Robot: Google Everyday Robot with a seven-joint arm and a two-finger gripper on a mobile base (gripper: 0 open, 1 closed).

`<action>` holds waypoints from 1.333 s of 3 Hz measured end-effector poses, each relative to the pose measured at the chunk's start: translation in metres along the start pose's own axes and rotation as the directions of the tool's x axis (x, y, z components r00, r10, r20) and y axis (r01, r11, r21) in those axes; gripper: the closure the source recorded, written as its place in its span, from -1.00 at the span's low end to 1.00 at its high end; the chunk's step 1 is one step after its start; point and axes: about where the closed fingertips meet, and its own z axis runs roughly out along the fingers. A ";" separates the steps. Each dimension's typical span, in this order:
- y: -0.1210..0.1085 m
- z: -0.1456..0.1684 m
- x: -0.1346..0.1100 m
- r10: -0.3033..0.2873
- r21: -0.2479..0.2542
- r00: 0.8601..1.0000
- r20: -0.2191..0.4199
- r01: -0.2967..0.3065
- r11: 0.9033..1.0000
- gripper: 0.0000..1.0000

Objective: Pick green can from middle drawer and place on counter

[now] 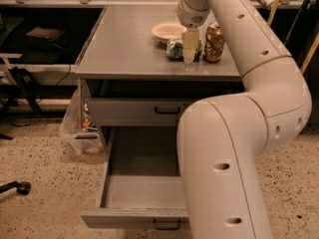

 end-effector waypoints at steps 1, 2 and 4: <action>-0.004 -0.088 -0.014 0.061 0.039 0.986 -0.152 -0.056 0.998 -1.00; -0.012 -0.205 -0.027 0.224 0.217 0.924 -0.311 -0.161 0.963 -1.00; -0.028 -0.285 -0.040 0.290 0.400 0.899 -0.327 -0.146 0.905 -1.00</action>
Offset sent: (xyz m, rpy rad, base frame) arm -0.3435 -0.0785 0.4265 -0.2667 -0.3373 -0.7596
